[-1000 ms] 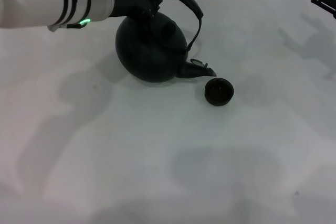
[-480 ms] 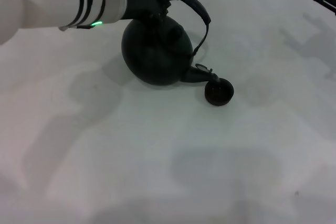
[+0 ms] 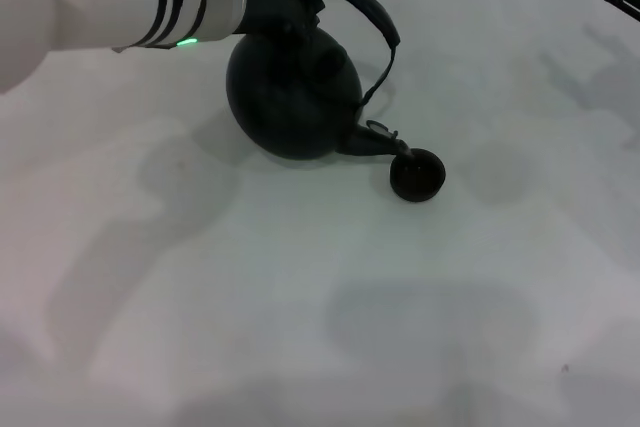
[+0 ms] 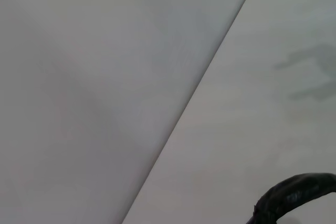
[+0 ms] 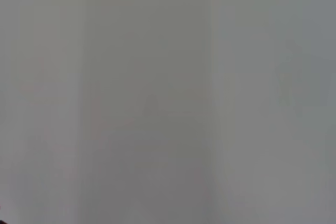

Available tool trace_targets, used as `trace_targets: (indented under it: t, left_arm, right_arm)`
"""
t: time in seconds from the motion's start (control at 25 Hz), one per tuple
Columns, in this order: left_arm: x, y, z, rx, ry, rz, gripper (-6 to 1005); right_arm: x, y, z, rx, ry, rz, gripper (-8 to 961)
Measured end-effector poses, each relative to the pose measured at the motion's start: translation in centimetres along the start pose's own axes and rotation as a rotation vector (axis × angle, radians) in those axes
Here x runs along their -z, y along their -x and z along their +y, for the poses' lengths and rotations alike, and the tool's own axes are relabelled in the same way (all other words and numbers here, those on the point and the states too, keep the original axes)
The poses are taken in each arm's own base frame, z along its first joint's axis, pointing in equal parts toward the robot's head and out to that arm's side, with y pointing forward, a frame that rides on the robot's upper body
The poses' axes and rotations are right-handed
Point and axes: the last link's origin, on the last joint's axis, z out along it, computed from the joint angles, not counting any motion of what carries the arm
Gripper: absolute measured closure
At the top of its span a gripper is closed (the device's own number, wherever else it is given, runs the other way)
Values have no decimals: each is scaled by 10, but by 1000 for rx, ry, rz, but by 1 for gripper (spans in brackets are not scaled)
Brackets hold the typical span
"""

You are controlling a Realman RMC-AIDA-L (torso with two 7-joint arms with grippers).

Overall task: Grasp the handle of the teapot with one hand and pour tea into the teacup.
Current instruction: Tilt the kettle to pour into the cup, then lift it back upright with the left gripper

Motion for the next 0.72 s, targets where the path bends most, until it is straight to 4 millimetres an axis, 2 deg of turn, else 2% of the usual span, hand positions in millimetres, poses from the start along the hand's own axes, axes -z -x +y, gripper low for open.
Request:
trace_targets:
  t: [0.72]
  left_arm:
    - [0,-10,1,-66,-15,-20,865]
  right_arm:
    - [-1,-2,0,-6,-6,9,112]
